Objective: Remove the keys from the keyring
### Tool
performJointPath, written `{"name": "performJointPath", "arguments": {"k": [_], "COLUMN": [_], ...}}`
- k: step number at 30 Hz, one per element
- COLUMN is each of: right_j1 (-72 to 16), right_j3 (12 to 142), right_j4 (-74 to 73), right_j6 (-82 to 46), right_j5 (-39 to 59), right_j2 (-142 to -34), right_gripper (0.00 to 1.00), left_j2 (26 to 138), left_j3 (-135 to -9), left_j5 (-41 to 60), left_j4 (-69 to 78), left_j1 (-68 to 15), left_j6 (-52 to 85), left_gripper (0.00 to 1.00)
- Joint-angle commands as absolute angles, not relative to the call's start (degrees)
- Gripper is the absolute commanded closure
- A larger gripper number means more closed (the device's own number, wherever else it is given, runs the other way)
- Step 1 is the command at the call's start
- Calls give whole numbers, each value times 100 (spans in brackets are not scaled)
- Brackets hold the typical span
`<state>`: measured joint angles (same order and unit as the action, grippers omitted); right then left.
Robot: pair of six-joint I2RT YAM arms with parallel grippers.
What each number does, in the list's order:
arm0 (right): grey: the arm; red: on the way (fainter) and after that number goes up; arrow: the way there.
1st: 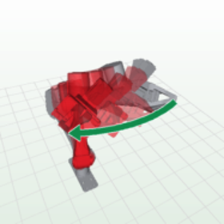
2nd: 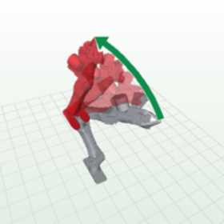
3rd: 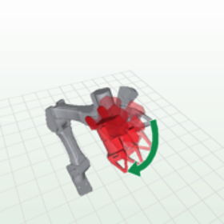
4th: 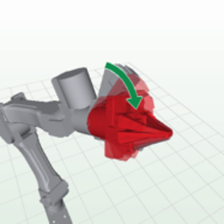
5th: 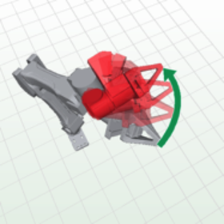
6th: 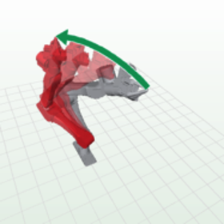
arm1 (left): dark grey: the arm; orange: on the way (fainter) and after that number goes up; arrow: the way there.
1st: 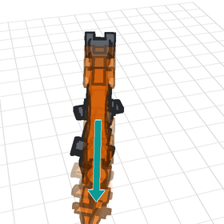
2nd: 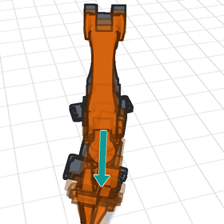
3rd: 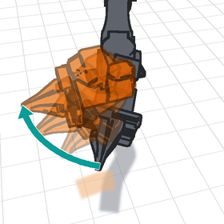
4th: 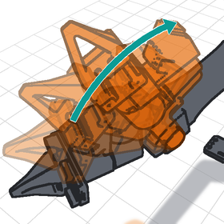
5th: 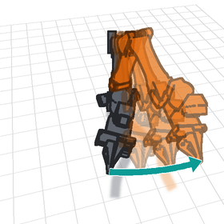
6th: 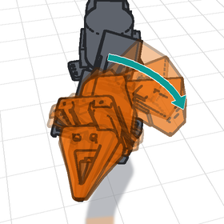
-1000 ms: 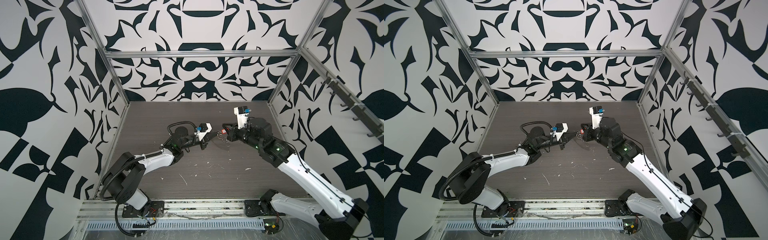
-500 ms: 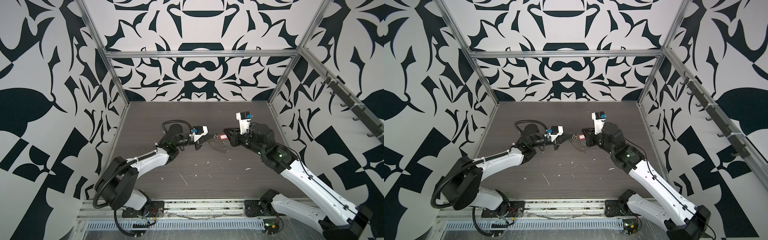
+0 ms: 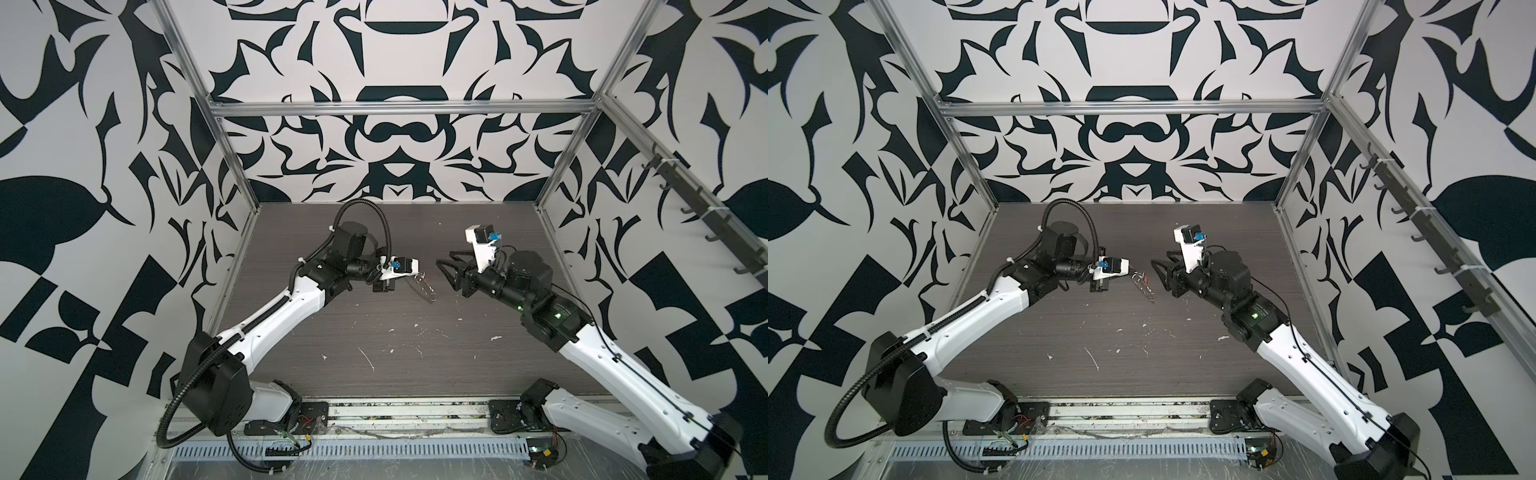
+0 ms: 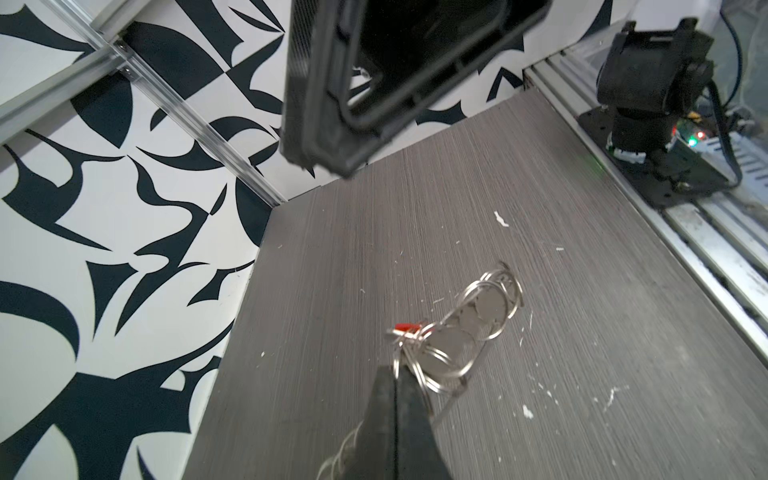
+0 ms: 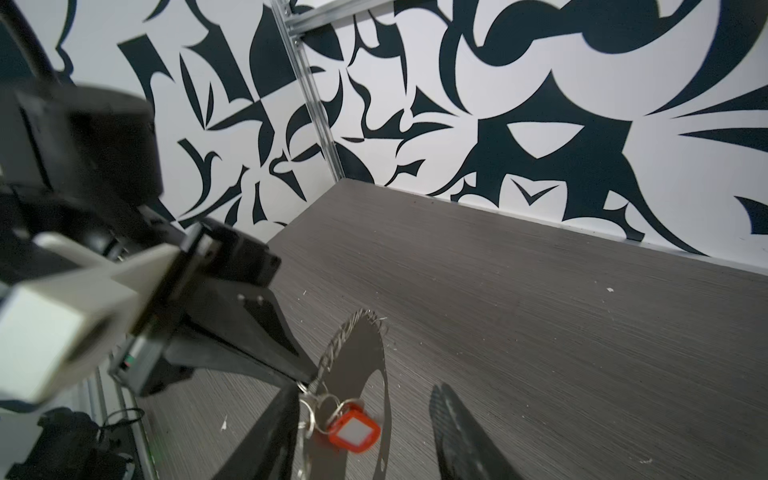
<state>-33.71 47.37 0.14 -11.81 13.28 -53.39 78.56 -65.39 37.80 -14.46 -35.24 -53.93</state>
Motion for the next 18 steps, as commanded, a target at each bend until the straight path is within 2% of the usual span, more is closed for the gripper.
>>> {"name": "performJointPath", "arguments": {"k": [1,3,6,9,12,18], "right_j1": [-3348,-3343,-3353,-3422,-3588,-3968], "right_j3": [4024,3559,3312,3067,2696,2545], "right_j4": [-1661,-2450,-2894,-3341,-4020,-3996], "right_j6": [-555,-401,-429,-547,-456,103], "right_j5": [1749,1915,2258,2680,2697,2573], "right_j2": [-5344,-5419,-5704,-6010,-6091,-5970], "right_gripper": [45,44,44,45,46,46], "left_j2": [7668,7581,7425,7251,6993,6644], "left_j3": [-6730,-6629,-6356,-6020,-5693,-5223], "left_j5": [3338,3339,3404,3516,3610,3734], "left_j4": [-3523,-3724,-3747,-3464,-3069,-2484], "left_j1": [-3498,-3498,-3498,-3498,-3498,-3498], "left_j6": [-6328,-6424,-6423,-6268,-6113,-6094], "left_gripper": [100,100,100,100,100,100]}}
